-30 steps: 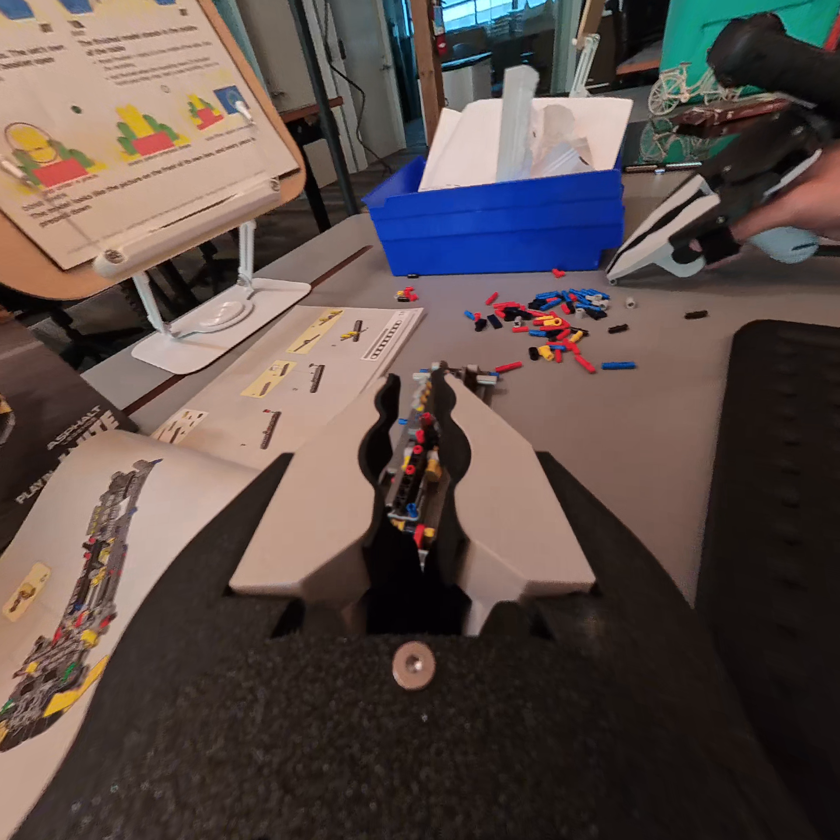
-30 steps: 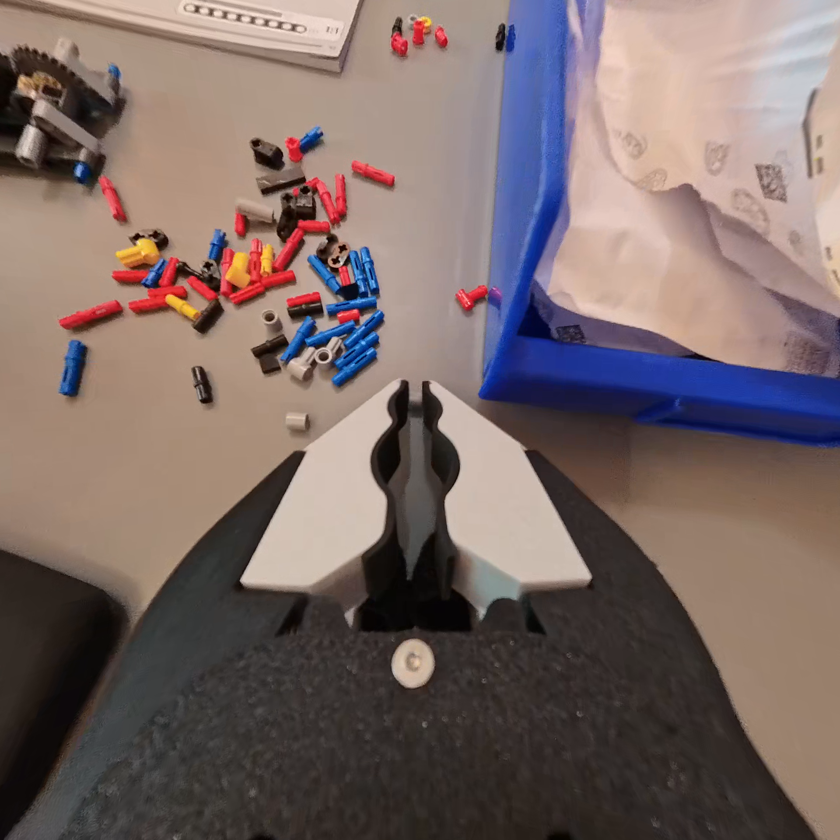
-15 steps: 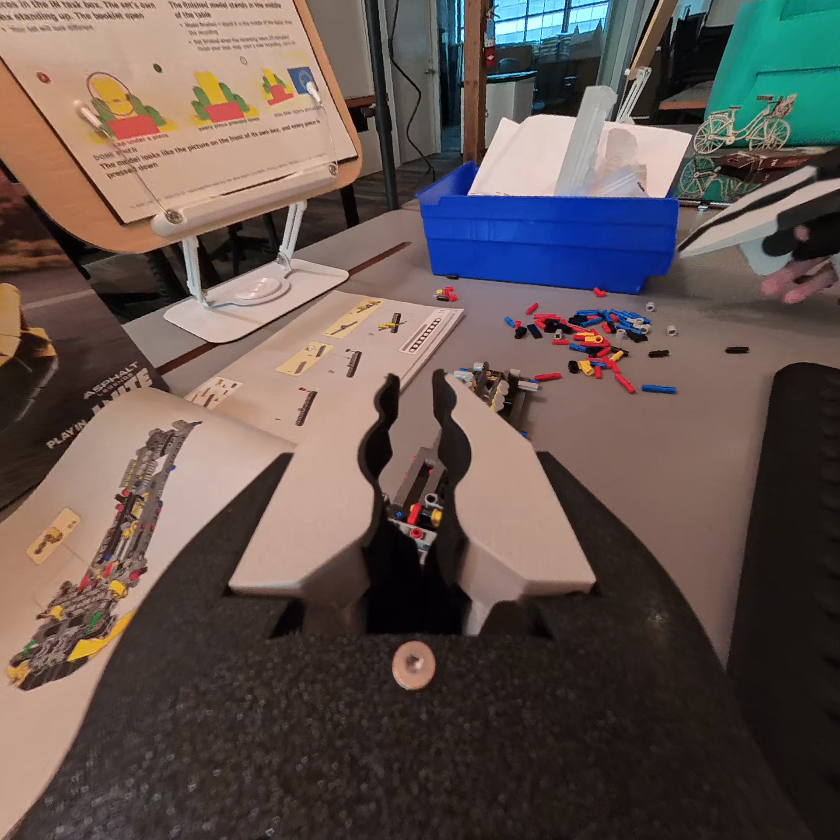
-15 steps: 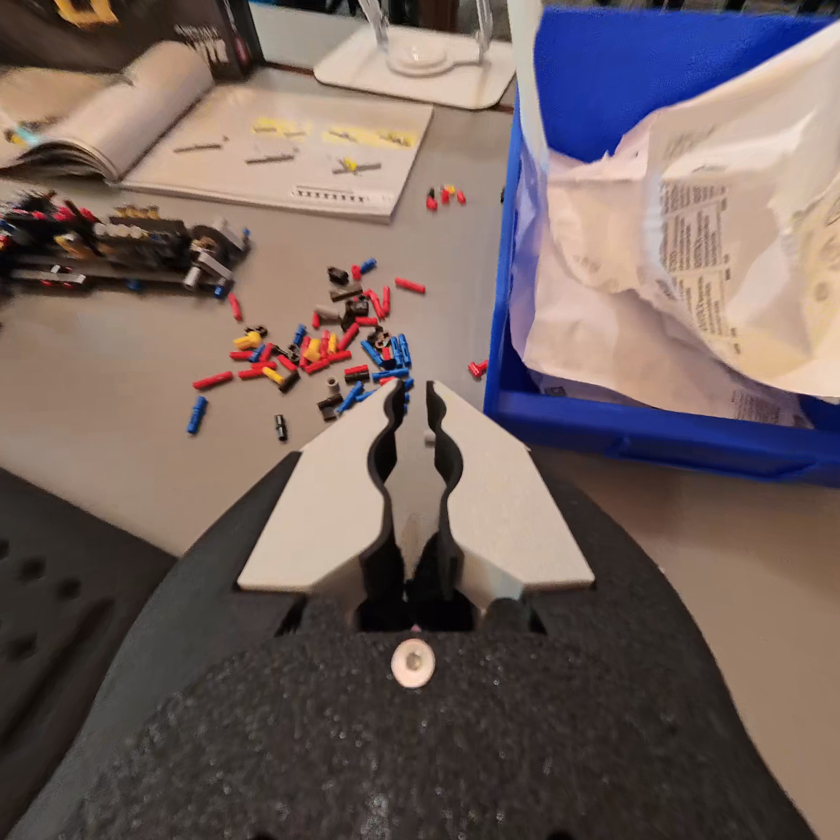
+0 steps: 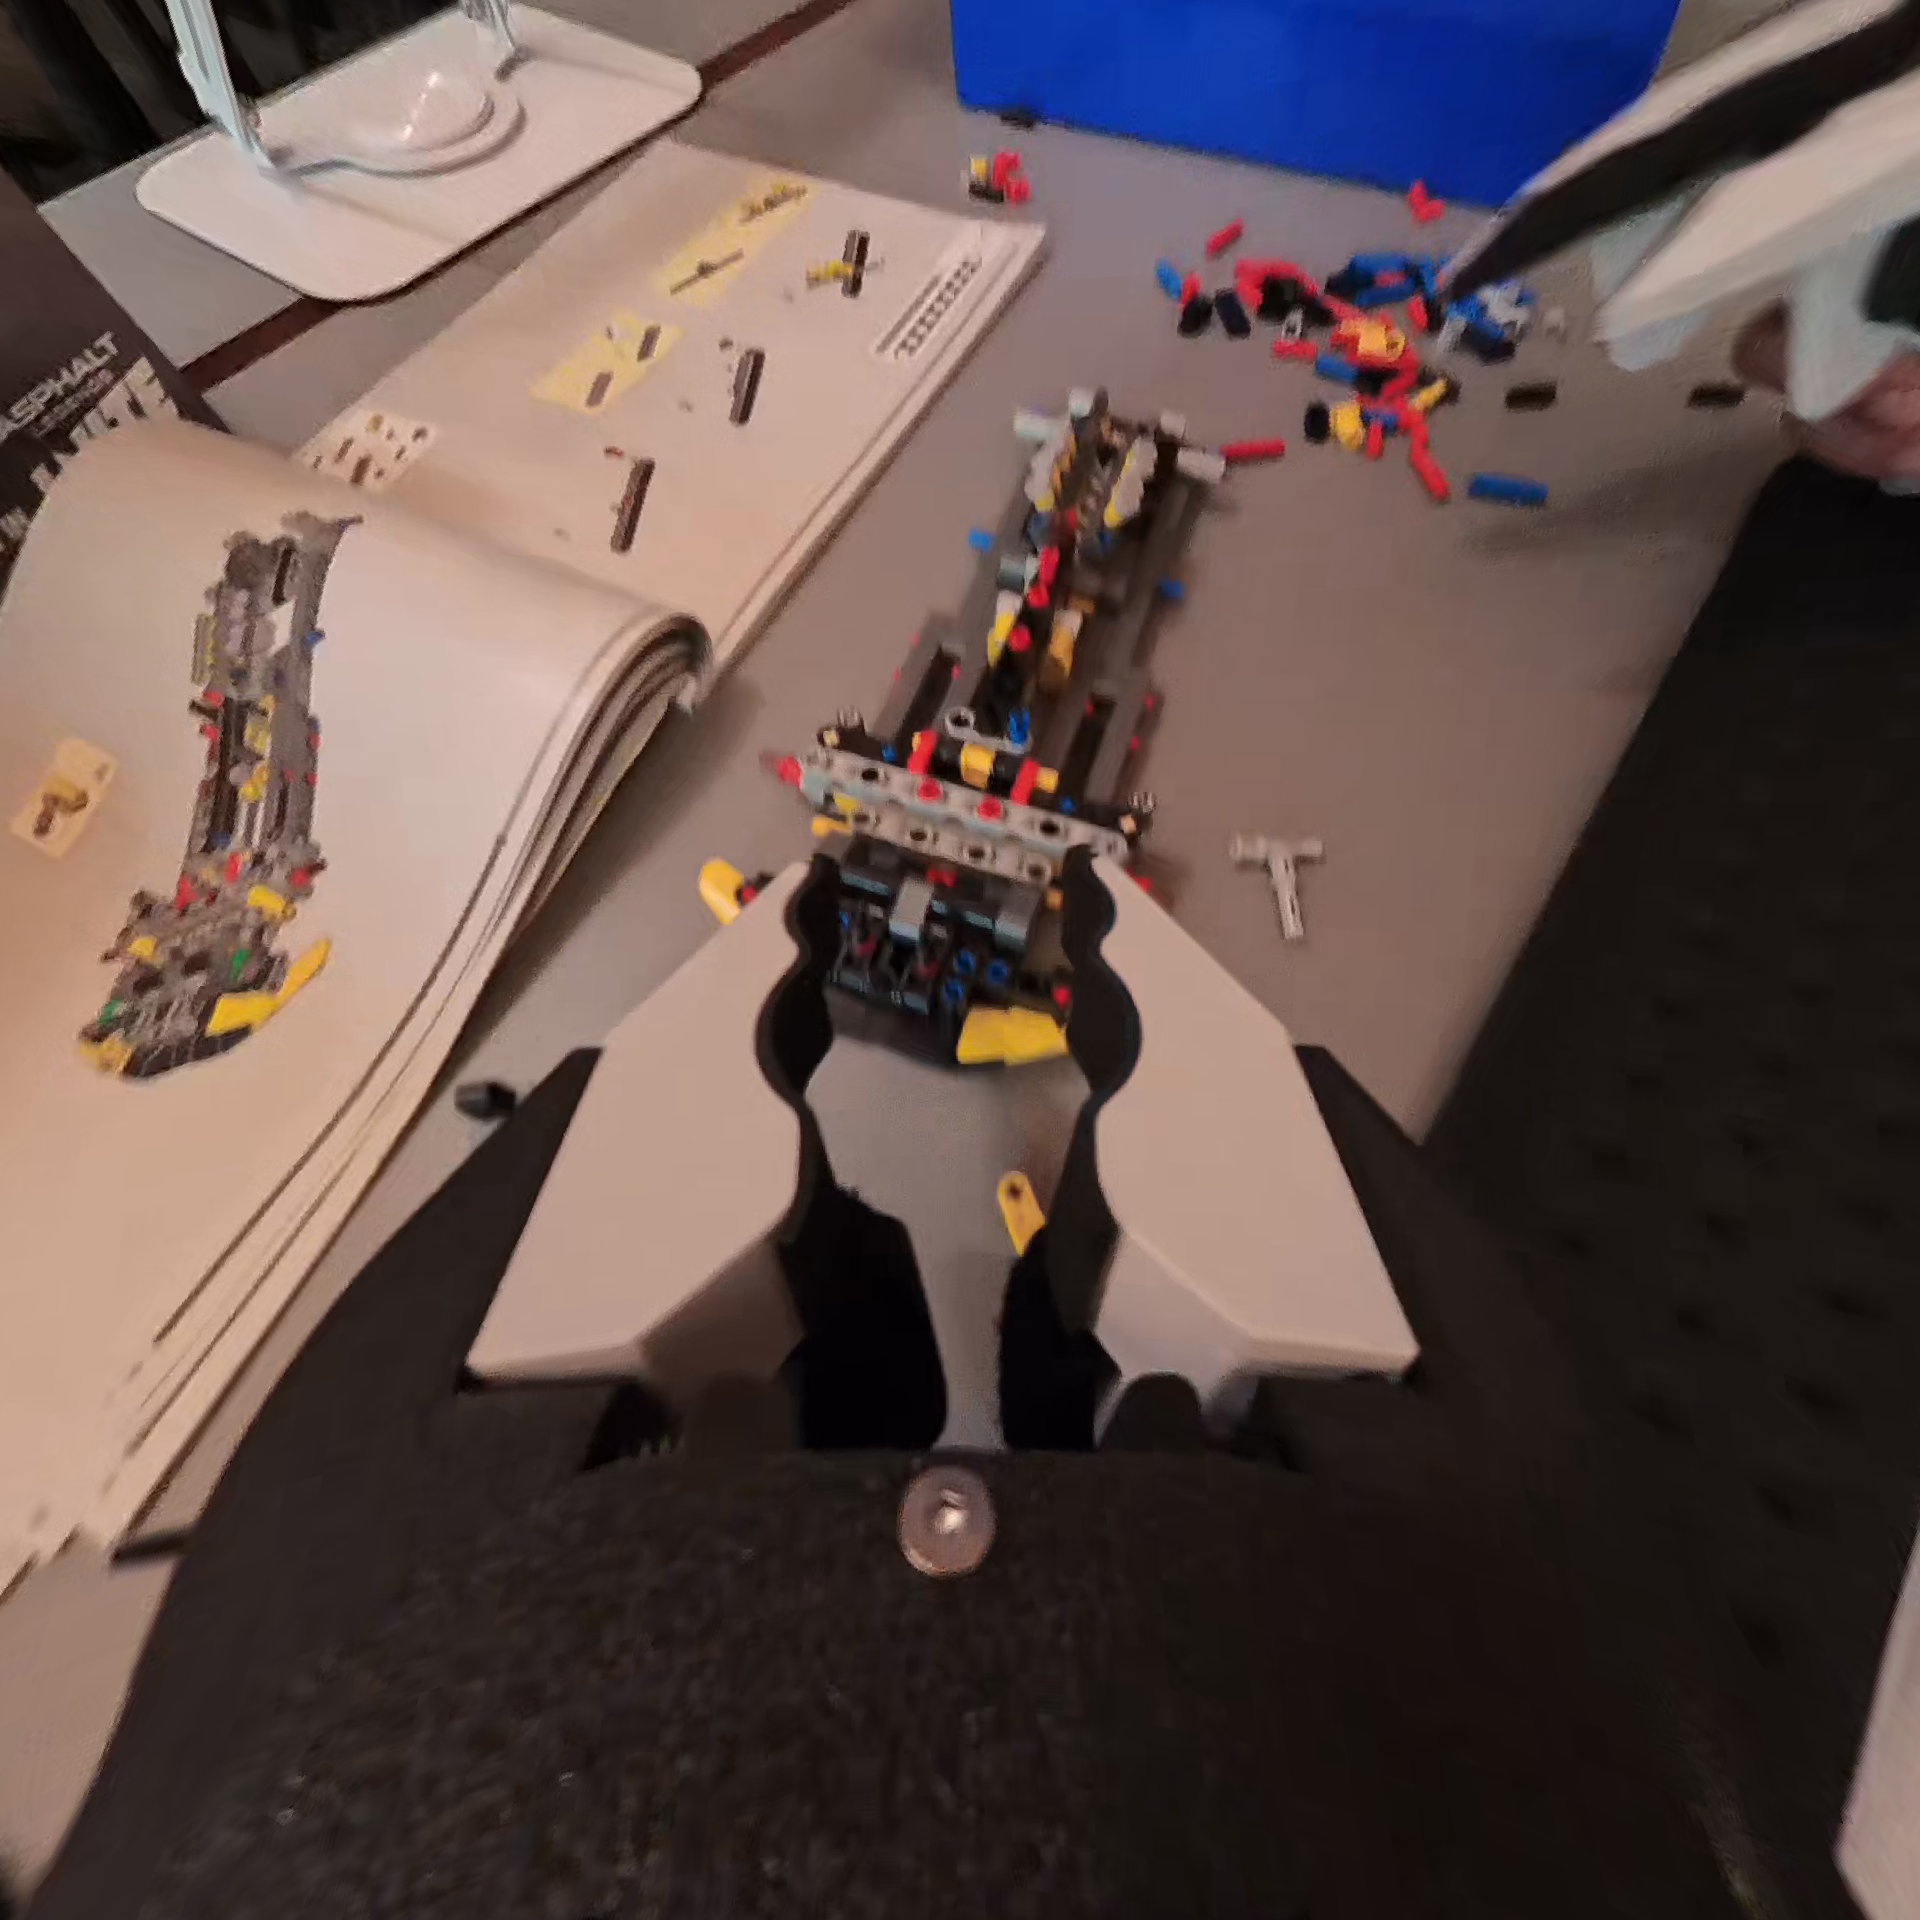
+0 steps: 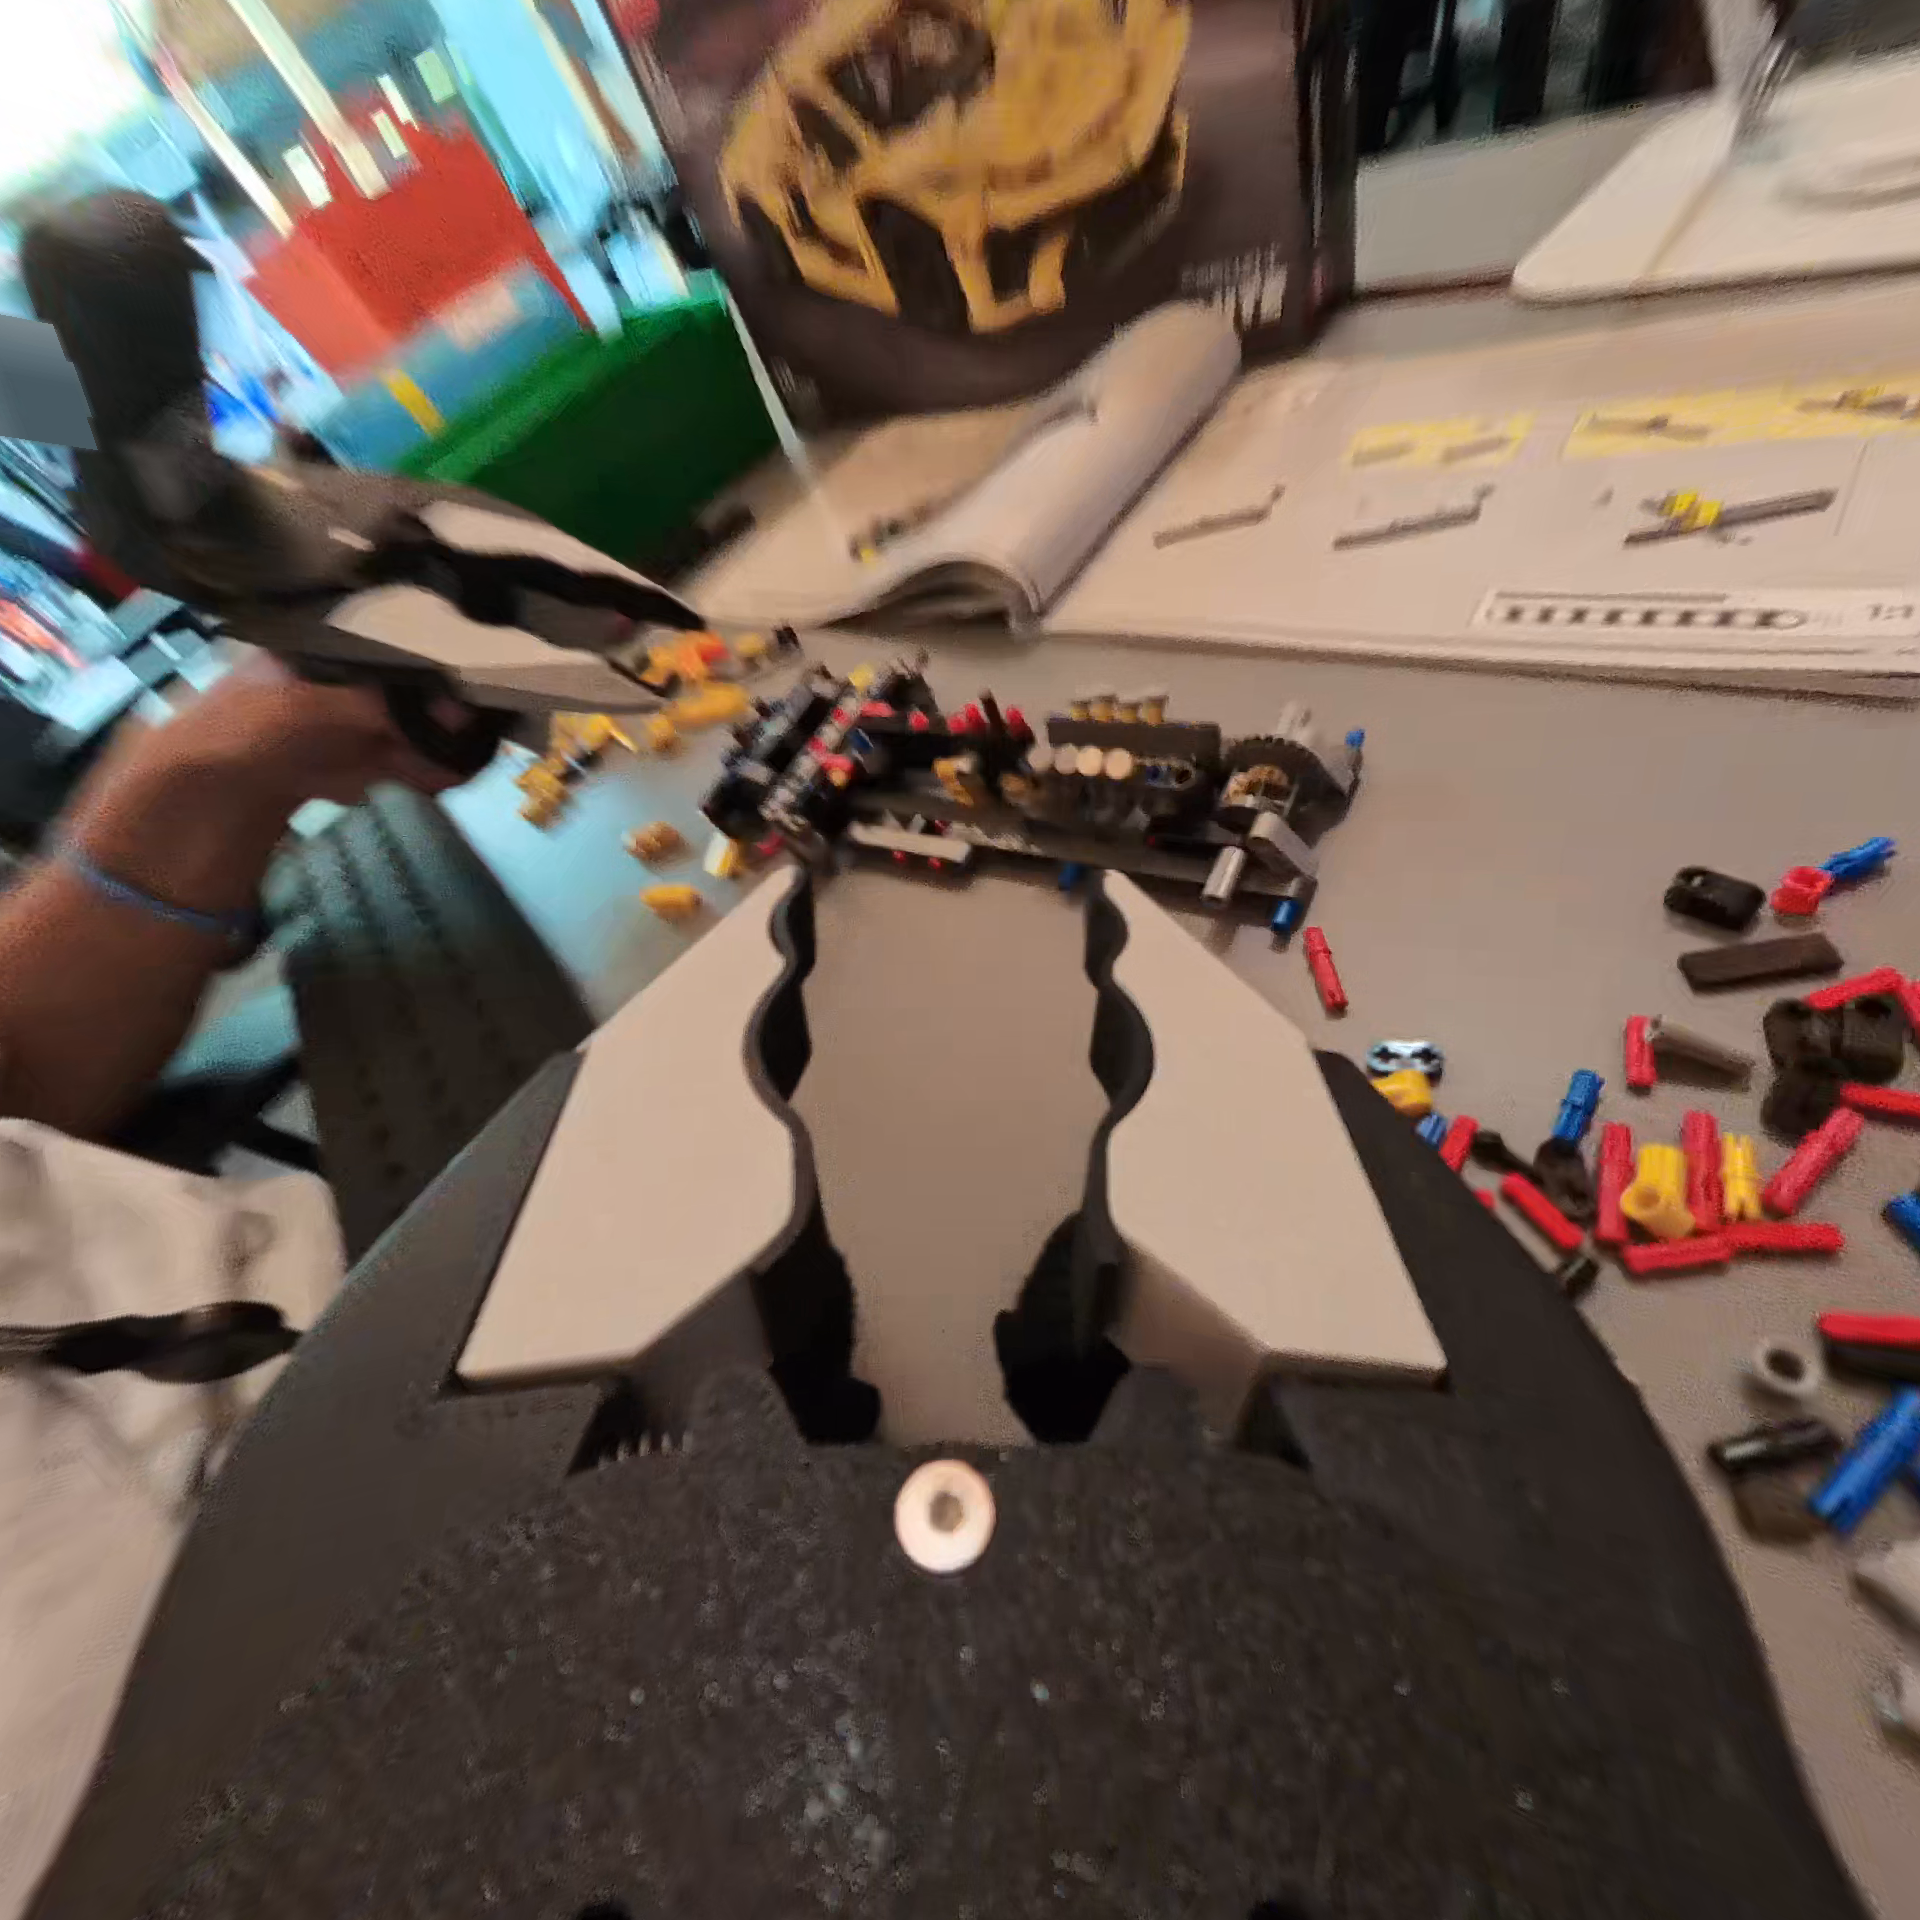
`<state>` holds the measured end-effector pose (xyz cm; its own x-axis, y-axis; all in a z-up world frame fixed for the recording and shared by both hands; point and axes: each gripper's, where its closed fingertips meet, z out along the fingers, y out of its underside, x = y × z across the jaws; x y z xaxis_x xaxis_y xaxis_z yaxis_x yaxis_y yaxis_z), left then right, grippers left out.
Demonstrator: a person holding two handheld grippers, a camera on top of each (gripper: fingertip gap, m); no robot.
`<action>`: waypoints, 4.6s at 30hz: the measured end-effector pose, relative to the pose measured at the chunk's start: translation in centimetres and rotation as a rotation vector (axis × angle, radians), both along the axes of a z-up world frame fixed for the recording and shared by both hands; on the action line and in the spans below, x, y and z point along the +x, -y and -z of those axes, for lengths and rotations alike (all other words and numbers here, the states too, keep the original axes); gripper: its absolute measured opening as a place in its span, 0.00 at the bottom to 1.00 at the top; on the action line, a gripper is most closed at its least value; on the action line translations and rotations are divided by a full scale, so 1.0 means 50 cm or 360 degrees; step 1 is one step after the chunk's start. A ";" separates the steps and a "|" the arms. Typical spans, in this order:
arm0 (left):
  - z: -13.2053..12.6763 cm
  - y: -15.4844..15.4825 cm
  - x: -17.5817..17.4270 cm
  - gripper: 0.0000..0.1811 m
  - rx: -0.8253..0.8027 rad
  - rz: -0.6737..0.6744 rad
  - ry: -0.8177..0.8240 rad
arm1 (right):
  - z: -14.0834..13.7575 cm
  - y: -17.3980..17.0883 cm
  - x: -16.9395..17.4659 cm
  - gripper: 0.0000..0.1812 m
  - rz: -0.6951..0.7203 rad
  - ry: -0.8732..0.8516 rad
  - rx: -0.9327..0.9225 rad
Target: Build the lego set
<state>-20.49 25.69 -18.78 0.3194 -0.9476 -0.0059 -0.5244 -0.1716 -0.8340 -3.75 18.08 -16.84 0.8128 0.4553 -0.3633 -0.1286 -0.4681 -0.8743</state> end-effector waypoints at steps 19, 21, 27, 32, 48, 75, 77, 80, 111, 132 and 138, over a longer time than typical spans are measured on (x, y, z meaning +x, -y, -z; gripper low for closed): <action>0.114 0.015 -0.020 0.26 -0.0234 -0.0164 -0.0334 | 0.130 -0.157 0.012 0.39 -0.0008 0.0735 -0.0377; 0.113 0.017 -0.022 0.26 -0.0252 -0.0157 -0.0332 | 0.120 -0.145 0.048 0.34 0.0057 0.0782 -0.0358; 0.098 0.001 -0.048 0.28 -0.0225 -0.0197 -0.0317 | 0.158 -0.086 0.092 0.20 0.0038 0.0805 -0.0496; 0.049 -0.034 -0.058 0.26 -0.0101 -0.0254 -0.0157 | 0.165 -0.090 0.119 0.02 0.0129 0.0962 -0.0471; -0.044 -0.046 -0.027 0.24 0.0034 -0.0245 0.0414 | 0.164 -0.125 0.375 0.02 0.0803 0.0978 -0.0746; -0.055 -0.268 -0.204 0.28 0.0002 -0.0933 0.0330 | -0.037 -0.232 -0.091 0.34 0.0134 0.0204 0.0285; -0.044 -0.304 -0.222 0.27 0.0018 -0.1015 0.0245 | -0.056 -0.237 -0.078 0.25 0.0134 0.0156 0.0392; -0.003 -0.321 -0.222 0.25 -0.0046 -0.0996 0.0176 | -0.069 -0.228 -0.054 0.22 0.0206 0.0157 0.0542; -0.010 -0.275 -0.201 0.13 0.0036 -0.0754 0.0278 | 0.005 -0.213 -0.146 0.14 -0.0128 0.0237 0.0329; 0.122 0.081 -0.121 0.19 -0.0155 -0.0076 -0.0611 | -0.013 -0.158 -0.190 0.12 -0.0221 0.0279 0.0376; 0.125 0.085 -0.121 0.13 -0.0242 -0.0166 -0.0574 | -0.004 -0.154 -0.200 0.12 -0.0247 0.0347 0.0384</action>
<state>-26.52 21.43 -25.01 0.4172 -0.9088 0.0023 -0.7521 -0.3467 -0.5606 -13.74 25.79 -16.62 0.7738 0.6310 -0.0559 0.1299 -0.2444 -0.9609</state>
